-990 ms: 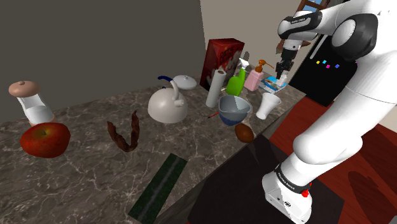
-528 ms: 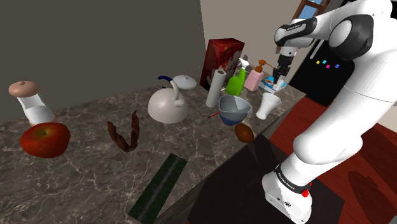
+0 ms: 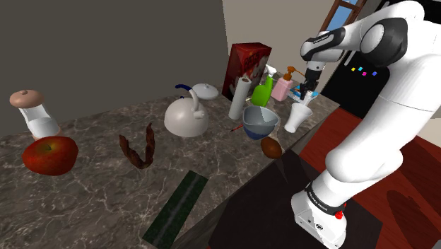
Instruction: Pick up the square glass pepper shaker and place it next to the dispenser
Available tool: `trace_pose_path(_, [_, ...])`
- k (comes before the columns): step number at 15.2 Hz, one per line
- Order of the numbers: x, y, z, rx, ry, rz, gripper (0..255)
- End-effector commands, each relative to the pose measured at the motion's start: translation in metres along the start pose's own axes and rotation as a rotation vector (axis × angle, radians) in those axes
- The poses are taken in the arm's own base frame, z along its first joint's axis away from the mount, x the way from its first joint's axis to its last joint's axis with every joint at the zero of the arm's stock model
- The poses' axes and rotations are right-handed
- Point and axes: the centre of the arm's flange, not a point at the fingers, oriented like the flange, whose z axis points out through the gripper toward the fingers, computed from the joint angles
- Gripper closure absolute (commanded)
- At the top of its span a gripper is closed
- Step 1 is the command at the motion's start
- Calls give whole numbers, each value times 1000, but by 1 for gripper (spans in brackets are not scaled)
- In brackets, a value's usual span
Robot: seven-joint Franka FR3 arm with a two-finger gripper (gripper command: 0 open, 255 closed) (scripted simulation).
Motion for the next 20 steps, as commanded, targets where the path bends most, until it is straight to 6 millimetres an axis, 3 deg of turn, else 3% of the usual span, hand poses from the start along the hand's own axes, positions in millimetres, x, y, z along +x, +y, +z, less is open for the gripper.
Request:
trace_pose_path(1, [3, 0, 10, 0, 0, 0, 255])
trace_pose_path(8, [10, -2, 48, 0, 0, 0, 255])
trace_pose_path(15, [10, -2, 48, 0, 0, 0, 255])
trace_pose_path(16, [10, -2, 48, 0, 0, 0, 0])
trace_pose_path(20, [10, -2, 48, 0, 0, 0, 0])
